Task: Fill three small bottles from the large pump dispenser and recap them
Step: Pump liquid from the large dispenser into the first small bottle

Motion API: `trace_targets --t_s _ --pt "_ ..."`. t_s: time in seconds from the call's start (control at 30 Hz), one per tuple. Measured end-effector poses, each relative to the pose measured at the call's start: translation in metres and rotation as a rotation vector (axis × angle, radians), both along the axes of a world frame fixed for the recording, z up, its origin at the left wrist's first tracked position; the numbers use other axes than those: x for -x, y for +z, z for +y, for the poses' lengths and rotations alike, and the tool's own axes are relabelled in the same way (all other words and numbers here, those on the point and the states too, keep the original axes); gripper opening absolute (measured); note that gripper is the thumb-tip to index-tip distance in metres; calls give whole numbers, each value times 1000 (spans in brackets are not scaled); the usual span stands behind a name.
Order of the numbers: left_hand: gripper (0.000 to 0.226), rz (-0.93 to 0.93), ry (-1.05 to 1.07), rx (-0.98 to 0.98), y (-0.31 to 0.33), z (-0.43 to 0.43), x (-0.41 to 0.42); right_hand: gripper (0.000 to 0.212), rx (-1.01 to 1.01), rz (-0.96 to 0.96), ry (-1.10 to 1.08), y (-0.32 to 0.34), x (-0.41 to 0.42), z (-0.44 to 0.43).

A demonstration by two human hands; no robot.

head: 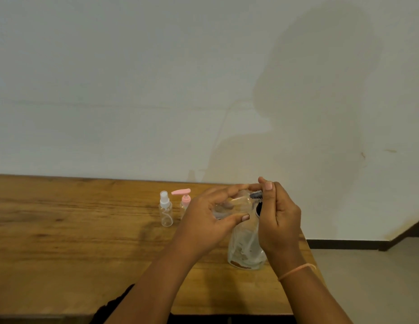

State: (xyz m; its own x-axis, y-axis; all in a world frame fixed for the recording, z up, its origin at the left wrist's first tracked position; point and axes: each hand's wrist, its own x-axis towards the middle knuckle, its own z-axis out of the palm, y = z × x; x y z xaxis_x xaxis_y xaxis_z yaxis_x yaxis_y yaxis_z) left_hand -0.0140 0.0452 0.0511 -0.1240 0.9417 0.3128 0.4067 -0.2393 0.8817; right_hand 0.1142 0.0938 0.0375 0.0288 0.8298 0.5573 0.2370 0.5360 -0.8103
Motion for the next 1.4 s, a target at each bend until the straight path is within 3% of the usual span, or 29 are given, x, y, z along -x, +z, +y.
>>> trace_targets --t_s 0.27,0.97,1.4 --pt "56 -24 0 -32 2 -3 -3 31 40 18 26 2 -3 -5" --pt "58 -31 19 -25 3 -3 -6 29 -75 0 28 4 -2 -2" --pt "56 -27 15 -4 1 -1 -4 33 40 62 53 -3 -4 0"
